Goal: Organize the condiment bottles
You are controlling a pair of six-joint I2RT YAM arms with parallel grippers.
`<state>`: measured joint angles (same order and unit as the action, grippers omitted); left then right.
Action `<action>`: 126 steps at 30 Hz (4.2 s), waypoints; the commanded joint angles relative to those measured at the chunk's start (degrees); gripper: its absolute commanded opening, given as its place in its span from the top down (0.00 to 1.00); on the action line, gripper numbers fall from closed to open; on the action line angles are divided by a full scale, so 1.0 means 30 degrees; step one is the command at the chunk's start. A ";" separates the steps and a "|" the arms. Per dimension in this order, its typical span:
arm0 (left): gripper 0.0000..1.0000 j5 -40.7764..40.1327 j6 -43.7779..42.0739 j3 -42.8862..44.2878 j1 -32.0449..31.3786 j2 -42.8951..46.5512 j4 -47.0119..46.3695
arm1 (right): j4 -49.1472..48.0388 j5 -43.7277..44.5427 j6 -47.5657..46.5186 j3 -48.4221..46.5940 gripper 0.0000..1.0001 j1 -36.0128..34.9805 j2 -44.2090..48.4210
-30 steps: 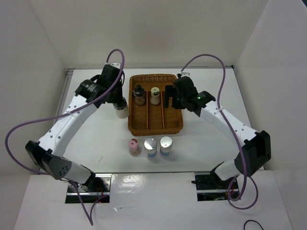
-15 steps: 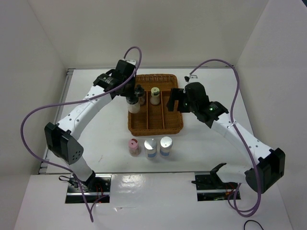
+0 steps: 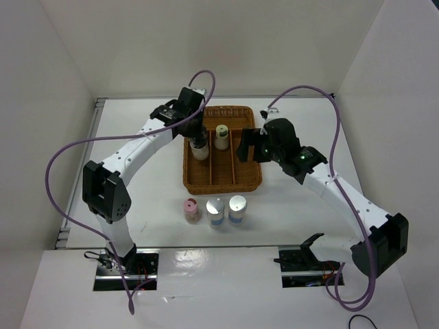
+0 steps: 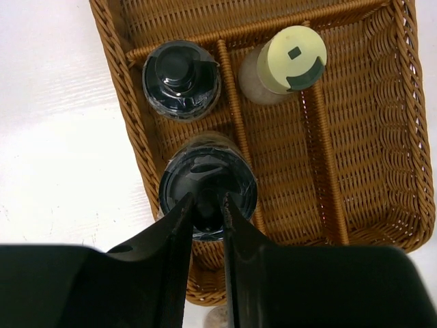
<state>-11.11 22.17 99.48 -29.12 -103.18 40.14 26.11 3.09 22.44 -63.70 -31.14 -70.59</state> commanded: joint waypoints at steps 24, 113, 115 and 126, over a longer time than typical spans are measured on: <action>0.37 -0.0748 0.0634 -0.2809 -0.0077 -0.0298 -0.3829 | -0.2697 -0.2554 -0.6658 0.0316 0.02 -0.4680 0.2025; 0.01 -0.0370 0.1925 -0.7319 0.6866 1.5437 0.0126 | -0.0145 0.5330 -0.6834 -0.8825 0.55 -0.7065 -0.4567; 0.01 -0.0164 0.1925 -0.7495 0.6866 1.5263 0.0126 | -0.0585 0.4363 -0.6834 -0.8620 0.55 -0.5771 -0.4799; 0.01 0.2297 0.1720 -0.9193 0.6866 1.4704 -0.0870 | -0.1789 0.2750 -0.6807 -0.7946 0.55 -0.3245 -0.8168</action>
<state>-8.21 27.29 73.32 -8.80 -58.74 40.34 24.73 13.37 2.42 -88.05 -40.38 -92.33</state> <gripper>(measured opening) 0.993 0.568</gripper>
